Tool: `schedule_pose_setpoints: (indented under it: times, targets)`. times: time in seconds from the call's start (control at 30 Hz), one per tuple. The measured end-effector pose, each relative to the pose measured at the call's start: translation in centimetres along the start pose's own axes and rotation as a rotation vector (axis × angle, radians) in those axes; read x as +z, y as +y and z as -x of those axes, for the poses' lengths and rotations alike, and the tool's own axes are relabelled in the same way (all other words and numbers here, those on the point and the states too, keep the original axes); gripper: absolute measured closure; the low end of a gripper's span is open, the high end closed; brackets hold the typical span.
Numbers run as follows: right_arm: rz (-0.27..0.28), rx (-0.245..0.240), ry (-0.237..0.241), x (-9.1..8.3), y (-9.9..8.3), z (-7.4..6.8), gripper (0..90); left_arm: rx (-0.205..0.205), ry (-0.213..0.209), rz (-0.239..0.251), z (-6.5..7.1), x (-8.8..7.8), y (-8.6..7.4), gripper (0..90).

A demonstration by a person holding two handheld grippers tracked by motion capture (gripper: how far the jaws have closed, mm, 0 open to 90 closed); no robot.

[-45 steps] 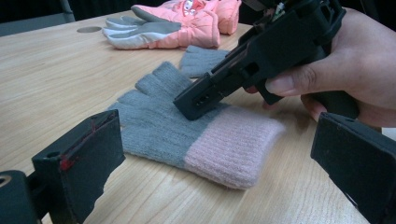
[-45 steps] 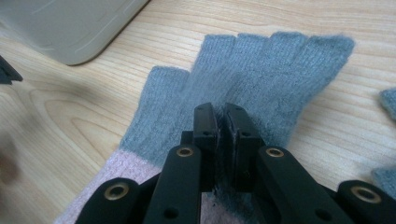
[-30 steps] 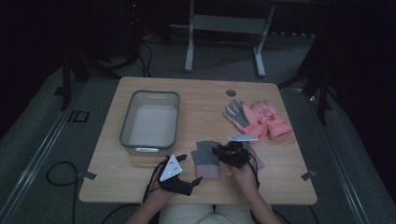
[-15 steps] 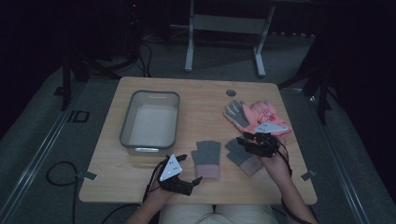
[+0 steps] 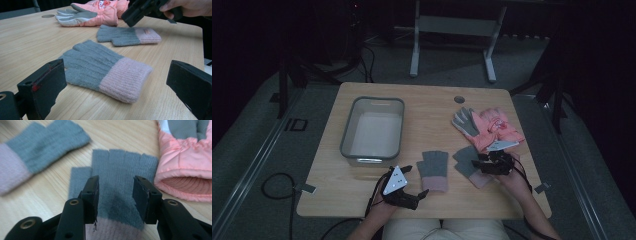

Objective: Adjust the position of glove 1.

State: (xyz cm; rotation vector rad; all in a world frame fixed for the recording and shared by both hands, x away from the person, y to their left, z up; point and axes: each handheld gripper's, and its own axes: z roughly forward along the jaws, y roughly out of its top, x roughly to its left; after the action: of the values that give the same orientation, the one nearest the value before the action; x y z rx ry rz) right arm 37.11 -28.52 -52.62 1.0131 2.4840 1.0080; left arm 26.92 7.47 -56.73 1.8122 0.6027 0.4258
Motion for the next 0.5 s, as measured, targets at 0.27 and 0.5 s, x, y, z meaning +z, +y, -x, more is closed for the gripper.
schedule_pose_setpoints:
  times: [0.27, 0.5]
  targets:
    - [-0.039, -0.014, 0.011, 2.0, -0.7, 0.6, 56.6, -0.003, 0.0, 0.0, 0.0, 0.0, 0.0, 1.8]
    - [-0.067, 0.012, -0.013, 2.1, -0.4, 0.6, 66.3, -0.009, -0.002, 0.002, -0.1, 0.0, 0.0, 1.8]
